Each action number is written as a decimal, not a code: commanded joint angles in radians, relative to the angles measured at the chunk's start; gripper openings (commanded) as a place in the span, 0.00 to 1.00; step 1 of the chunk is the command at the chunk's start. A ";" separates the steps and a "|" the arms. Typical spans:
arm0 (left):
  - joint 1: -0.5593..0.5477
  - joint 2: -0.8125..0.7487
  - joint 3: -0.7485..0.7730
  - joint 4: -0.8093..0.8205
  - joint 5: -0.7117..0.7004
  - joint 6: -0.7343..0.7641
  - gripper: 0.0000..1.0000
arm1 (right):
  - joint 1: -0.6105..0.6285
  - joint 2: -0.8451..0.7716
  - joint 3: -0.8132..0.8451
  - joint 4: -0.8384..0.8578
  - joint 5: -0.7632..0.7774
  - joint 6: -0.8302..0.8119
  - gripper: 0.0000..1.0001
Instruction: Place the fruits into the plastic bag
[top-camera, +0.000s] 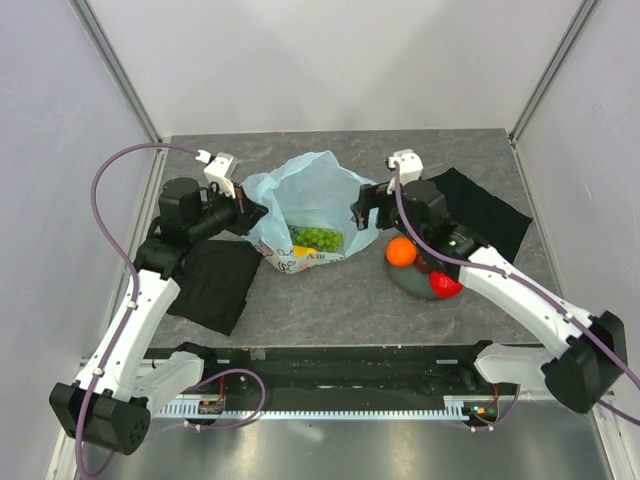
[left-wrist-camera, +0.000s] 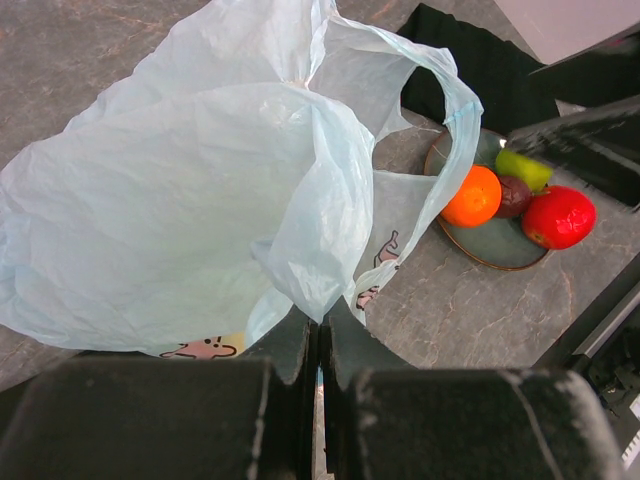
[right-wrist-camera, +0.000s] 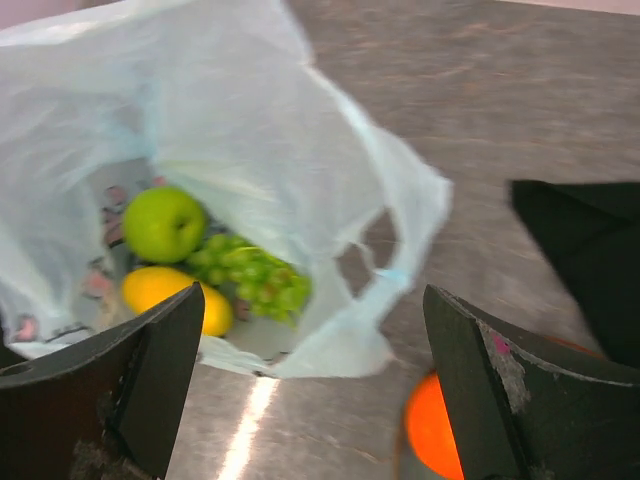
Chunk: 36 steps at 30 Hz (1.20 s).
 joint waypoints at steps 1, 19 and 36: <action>-0.001 -0.007 0.000 0.023 0.020 0.021 0.01 | -0.039 -0.026 -0.031 -0.225 0.239 0.009 0.98; -0.001 -0.005 0.000 0.024 0.014 0.024 0.01 | -0.154 0.161 -0.124 -0.307 0.128 0.068 0.98; -0.001 -0.005 -0.002 0.024 0.015 0.024 0.02 | -0.180 0.008 -0.029 -0.415 0.231 0.065 0.48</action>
